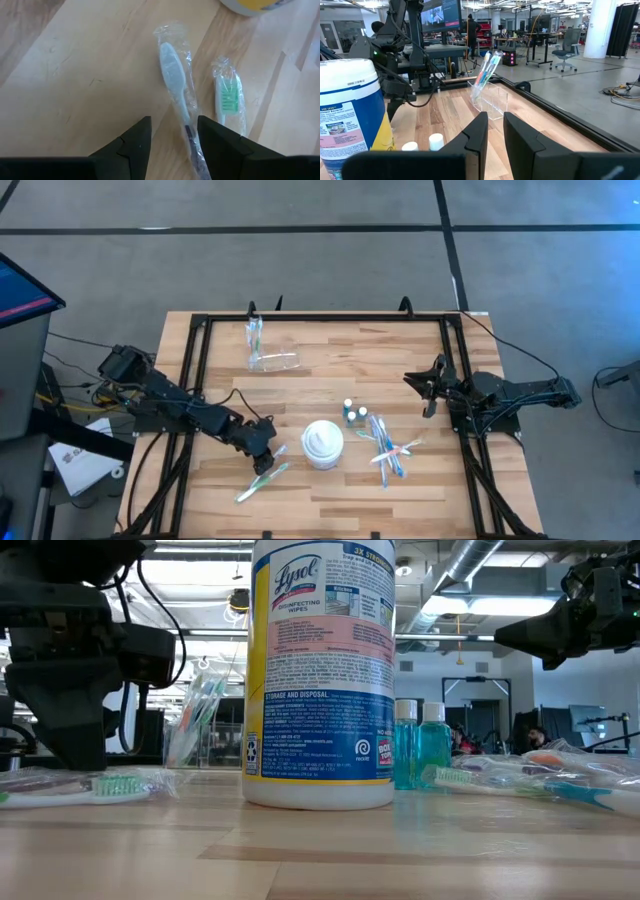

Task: Pick & Place toothbrushing station
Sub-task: Put the left purple toothbrush into the transparent organizer

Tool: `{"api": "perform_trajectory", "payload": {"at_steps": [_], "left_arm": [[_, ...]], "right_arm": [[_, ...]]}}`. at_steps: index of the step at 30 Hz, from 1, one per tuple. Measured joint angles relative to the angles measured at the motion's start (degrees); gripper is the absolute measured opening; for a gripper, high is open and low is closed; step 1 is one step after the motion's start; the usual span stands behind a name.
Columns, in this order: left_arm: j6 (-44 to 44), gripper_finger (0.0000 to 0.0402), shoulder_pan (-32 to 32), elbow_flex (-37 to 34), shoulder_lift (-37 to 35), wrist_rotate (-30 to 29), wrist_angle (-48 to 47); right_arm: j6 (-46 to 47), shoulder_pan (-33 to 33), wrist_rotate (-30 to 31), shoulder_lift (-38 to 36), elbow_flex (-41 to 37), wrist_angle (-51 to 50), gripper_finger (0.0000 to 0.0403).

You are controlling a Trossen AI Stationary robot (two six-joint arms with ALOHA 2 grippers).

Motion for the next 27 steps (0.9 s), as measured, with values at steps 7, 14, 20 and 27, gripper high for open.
{"api": "perform_trajectory", "payload": {"at_steps": [7, 14, 20, 27], "left_arm": [[-0.9, 0.0153, 0.2, 0.0, -0.1, 0.1, 0.2], [-3.0, 0.0082, 0.3, -0.1, -0.5, 0.0, -0.2], [-3.3, 0.0009, 0.3, -0.1, -0.5, -0.4, 0.2], [-3.2, 0.0001, 0.3, -0.1, -0.6, -2.6, 0.4]], "right_arm": [[0.0, 0.0, 0.0, 0.0, 0.0, 0.0, 0.0054], [0.0, 0.0, 0.0, 0.0, 0.0, 0.0, 0.0054], [0.0, 0.0, 0.0, 0.0, 0.0, 0.0, 0.0054], [0.0, 0.0, 0.0, 0.0, 0.0, 0.0, 0.0054]]}}
